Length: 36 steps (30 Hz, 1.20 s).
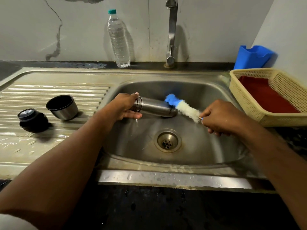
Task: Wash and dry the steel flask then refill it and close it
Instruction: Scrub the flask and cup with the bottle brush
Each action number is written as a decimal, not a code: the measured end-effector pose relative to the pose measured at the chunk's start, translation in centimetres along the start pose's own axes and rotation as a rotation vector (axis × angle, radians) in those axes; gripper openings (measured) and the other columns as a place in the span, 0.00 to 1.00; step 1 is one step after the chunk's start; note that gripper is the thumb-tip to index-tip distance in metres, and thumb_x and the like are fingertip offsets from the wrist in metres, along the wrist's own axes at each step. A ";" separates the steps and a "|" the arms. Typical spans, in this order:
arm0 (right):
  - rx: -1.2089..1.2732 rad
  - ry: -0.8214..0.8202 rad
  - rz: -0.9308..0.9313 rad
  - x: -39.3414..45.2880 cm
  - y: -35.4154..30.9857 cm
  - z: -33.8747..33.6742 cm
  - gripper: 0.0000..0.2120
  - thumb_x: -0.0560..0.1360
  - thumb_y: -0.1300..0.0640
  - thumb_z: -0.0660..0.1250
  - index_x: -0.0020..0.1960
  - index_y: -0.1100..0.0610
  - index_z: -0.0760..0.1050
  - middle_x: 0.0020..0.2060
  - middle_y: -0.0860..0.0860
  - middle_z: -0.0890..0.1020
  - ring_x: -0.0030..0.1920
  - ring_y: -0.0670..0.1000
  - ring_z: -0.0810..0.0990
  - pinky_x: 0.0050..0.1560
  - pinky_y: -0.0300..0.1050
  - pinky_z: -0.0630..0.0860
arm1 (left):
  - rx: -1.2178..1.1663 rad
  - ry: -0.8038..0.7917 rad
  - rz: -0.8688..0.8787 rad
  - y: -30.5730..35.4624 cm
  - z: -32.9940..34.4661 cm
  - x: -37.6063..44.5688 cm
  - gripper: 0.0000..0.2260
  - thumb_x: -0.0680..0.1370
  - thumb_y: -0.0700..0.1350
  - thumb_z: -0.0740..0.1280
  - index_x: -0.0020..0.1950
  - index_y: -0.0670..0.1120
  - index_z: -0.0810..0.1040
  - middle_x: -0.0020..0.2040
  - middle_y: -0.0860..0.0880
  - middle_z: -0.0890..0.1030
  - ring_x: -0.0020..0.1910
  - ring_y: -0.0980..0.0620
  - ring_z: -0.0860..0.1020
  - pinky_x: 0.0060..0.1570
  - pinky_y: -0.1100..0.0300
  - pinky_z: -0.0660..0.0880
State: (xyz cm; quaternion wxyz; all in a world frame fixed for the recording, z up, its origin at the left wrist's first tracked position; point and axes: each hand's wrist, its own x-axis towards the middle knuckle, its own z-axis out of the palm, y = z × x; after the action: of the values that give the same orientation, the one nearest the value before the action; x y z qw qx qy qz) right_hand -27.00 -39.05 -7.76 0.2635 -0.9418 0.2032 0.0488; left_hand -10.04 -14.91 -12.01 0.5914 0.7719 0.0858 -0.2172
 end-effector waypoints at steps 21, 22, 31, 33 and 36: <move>0.034 -0.015 -0.052 0.1 0.0 0.4 0.13 0.76 0.64 0.66 0.56 0.55 0.85 0.29 0.55 0.85 0.23 0.50 0.82 0.21 0.38 0.71 | -0.052 -0.028 0.005 0.2 -0.1 -0.2 0.05 0.82 0.43 0.72 0.52 0.43 0.78 0.51 0.36 0.83 0.39 0.42 0.86 0.39 0.53 0.85; 0.060 -0.010 -0.069 0.0 0.0 0.4 0.13 0.76 0.64 0.67 0.56 0.54 0.85 0.29 0.55 0.85 0.23 0.50 0.82 0.21 0.38 0.71 | -0.049 -0.032 0.019 0.2 0.0 -0.2 0.06 0.82 0.44 0.72 0.52 0.44 0.77 0.50 0.36 0.83 0.38 0.42 0.86 0.39 0.52 0.85; 0.058 -0.013 -0.043 0.2 0.0 0.4 0.13 0.76 0.65 0.66 0.56 0.55 0.84 0.30 0.56 0.85 0.23 0.51 0.82 0.20 0.38 0.70 | -0.079 -0.051 -0.011 0.1 0.0 0.1 0.15 0.83 0.46 0.72 0.63 0.39 0.73 0.55 0.34 0.82 0.41 0.40 0.86 0.39 0.51 0.85; 0.108 -0.033 -0.086 0.1 -0.2 0.5 0.13 0.77 0.64 0.68 0.58 0.53 0.84 0.30 0.56 0.85 0.22 0.49 0.80 0.20 0.38 0.69 | -0.093 -0.053 -0.021 0.0 0.0 0.4 0.15 0.83 0.46 0.71 0.64 0.38 0.73 0.57 0.33 0.82 0.41 0.39 0.86 0.40 0.50 0.86; 0.280 -0.160 -0.209 -0.4 -1.1 0.9 0.14 0.79 0.62 0.69 0.63 0.51 0.81 0.31 0.56 0.85 0.21 0.48 0.77 0.19 0.39 0.69 | -0.104 -0.043 -0.036 0.0 -0.2 0.7 0.15 0.84 0.45 0.70 0.65 0.38 0.75 0.58 0.34 0.82 0.40 0.39 0.87 0.38 0.51 0.86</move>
State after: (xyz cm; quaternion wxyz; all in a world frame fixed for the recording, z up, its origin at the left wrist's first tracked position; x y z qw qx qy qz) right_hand -26.90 -37.60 -7.95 0.4111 -0.9049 0.0874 0.0673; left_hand -9.37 -14.85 -12.27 0.6282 0.7337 0.0983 -0.2395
